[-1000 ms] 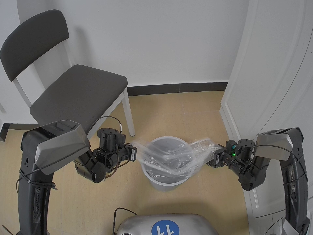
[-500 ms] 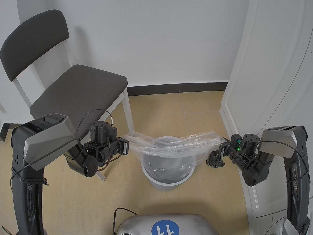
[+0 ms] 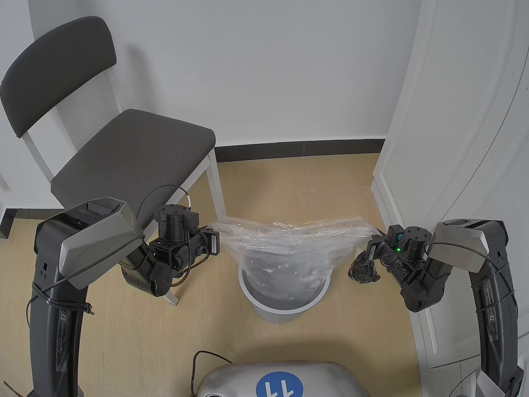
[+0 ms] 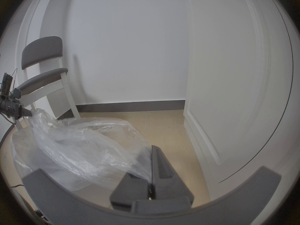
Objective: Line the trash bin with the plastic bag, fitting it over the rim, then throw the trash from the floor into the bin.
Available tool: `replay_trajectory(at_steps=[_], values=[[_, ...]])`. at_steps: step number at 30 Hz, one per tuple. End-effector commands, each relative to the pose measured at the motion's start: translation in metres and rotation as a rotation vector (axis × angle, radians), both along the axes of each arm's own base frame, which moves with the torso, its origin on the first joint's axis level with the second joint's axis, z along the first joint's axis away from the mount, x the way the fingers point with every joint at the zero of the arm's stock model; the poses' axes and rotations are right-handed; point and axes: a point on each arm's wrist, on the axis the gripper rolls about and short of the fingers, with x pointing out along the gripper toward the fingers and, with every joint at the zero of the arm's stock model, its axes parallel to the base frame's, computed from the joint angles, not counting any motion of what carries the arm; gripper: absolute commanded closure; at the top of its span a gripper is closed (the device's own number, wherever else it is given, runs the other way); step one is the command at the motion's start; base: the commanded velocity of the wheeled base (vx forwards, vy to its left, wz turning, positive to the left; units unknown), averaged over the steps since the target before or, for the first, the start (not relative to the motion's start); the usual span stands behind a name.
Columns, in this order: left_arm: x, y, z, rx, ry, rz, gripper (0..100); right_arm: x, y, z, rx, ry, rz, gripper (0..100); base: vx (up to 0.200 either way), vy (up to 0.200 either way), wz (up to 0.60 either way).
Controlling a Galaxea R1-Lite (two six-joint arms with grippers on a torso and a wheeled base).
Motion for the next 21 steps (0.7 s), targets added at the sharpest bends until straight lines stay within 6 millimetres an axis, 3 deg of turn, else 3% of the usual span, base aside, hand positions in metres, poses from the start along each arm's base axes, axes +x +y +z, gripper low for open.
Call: replay_trajectory(at_steps=[1,7,16,21], values=[[-0.001,0.001,-0.014,0.011,0.03,0.005,100,-0.004,0.0,-0.011,-0.007,0.023,0.002,100,0.0,0.0,0.0],[-0.009,-0.002,-0.02,0.027,0.057,-0.018,100,-0.014,0.002,-0.007,-0.013,0.047,0.02,100,0.0,0.0,0.0],[-0.021,-0.027,-0.034,0.026,0.039,-0.073,100,-0.029,0.032,-0.013,-0.022,0.087,0.099,100,0.0,0.0,0.0],[-0.019,-0.021,-0.027,0.017,0.023,-0.064,100,-0.026,0.02,-0.01,-0.032,0.081,0.066,100,0.0,0.0,0.0]])
